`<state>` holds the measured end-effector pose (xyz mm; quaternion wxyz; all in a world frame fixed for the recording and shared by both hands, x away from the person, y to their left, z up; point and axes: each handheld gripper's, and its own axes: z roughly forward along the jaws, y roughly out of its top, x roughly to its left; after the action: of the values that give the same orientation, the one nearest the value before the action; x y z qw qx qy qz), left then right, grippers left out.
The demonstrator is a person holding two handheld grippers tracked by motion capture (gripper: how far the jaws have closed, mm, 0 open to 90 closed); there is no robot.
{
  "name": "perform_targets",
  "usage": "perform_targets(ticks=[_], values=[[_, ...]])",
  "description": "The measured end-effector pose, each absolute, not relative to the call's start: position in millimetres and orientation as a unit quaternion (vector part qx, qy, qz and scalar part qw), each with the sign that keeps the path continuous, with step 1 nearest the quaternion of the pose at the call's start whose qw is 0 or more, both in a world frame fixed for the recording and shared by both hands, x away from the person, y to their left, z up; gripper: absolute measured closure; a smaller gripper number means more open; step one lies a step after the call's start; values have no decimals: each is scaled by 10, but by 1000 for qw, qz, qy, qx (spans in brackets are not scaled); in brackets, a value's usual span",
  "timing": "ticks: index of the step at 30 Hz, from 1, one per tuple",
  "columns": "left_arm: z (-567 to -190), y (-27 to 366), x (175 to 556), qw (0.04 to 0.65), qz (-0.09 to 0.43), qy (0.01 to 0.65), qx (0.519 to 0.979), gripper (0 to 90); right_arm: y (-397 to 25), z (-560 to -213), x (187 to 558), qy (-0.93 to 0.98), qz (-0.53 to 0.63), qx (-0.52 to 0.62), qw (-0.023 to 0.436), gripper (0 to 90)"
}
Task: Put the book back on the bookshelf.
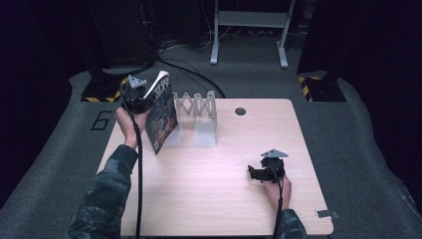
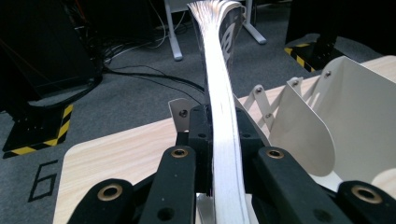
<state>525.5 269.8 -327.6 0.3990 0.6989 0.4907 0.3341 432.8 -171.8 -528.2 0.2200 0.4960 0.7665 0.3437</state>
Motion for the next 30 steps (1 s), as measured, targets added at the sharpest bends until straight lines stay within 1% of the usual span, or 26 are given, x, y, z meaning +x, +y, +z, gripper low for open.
perform_targets(ticks=[5, 7, 8, 9, 10, 11, 12, 15, 19, 24, 30], values=[[-3276, 2758, 5267, 399, 332, 496, 697, 805, -1718, -5282, 4327, 766, 344, 496, 220, 147], [-3267, 2774, 5232, 403, 336, 495, 693, 773, -1718, -5282, 4327, 766, 344, 496, 220, 147], [-3263, 2776, 5224, 397, 341, 494, 694, 733, -1718, -5282, 4328, 766, 344, 496, 220, 147], [-3258, 2787, 5211, 398, 337, 496, 694, 671, -1718, -5282, 4328, 766, 344, 496, 220, 148], [-3255, 2799, 5199, 403, 335, 496, 693, 650, -1718, -5282, 4327, 766, 344, 496, 220, 148], [-3245, 2810, 5185, 402, 335, 499, 691, 597, -1718, -5282, 4328, 766, 344, 496, 220, 148], [-3230, 2824, 5167, 401, 336, 499, 690, 521, -1718, -5282, 4327, 766, 344, 496, 220, 147], [-3204, 2844, 5105, 409, 340, 497, 686, 404, -1718, -5282, 4328, 766, 344, 496, 220, 148], [-3181, 2852, 4966, 414, 345, 483, 690, 314, -1718, -5282, 4327, 766, 344, 496, 220, 148], [-3185, 2893, 4808, 425, 351, 474, 687, 240, -1718, -5282, 4327, 766, 344, 496, 220, 148], [-3301, 2926, 4687, 426, 348, 468, 692, 160, -1717, -5282, 4327, 766, 343, 496, 220, 148]])
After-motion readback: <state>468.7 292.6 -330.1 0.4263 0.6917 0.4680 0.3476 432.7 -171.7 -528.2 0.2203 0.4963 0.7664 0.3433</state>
